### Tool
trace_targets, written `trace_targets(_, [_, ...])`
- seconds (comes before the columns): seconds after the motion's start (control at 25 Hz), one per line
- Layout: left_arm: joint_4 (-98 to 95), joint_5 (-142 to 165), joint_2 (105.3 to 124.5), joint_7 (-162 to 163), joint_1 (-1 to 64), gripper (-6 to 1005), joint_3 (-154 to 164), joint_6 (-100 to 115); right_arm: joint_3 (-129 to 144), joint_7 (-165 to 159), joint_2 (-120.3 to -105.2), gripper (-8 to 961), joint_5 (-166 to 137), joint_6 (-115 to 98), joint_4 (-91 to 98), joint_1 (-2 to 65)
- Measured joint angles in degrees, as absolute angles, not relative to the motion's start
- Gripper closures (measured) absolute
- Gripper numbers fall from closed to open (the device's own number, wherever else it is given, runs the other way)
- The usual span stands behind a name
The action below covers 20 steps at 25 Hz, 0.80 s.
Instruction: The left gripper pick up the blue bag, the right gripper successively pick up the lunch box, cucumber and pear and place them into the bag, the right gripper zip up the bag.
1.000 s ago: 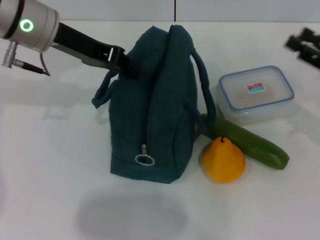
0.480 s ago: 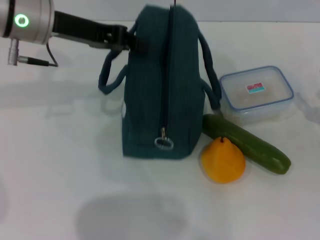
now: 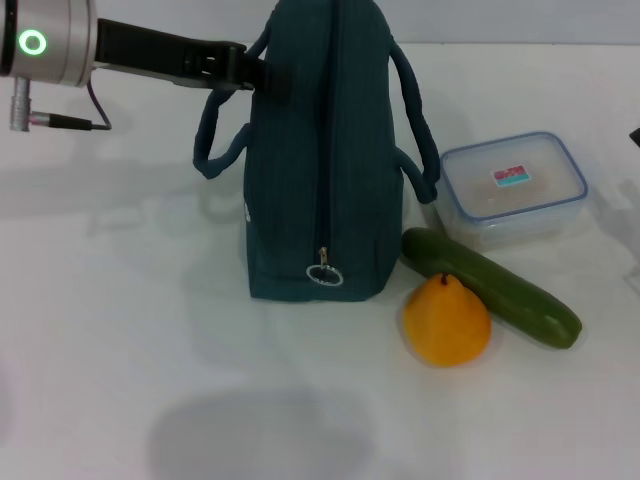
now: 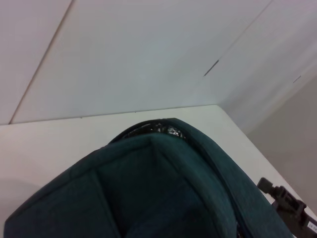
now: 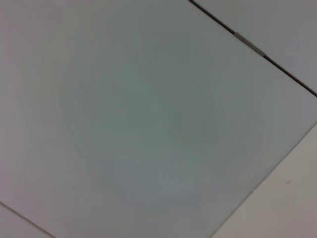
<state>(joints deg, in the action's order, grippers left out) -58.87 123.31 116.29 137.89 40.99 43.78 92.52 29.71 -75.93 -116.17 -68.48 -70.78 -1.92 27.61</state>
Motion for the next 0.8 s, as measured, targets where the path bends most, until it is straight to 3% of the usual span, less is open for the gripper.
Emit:
trace_targets(0.44, [-58.53, 125.22, 114.12, 141.97, 42.10, 960, 45.15, 97.29, 30.34, -81.75, -116.21, 169, -68.66, -70.52, -3.03, 30.39])
trace_targets(0.8, [-58.54, 125.20, 114.23, 142.09, 42.83, 960, 47.74, 98.44, 30.14, -84.36, -116.18, 197, -68.73, -67.59, -5.70, 32.15])
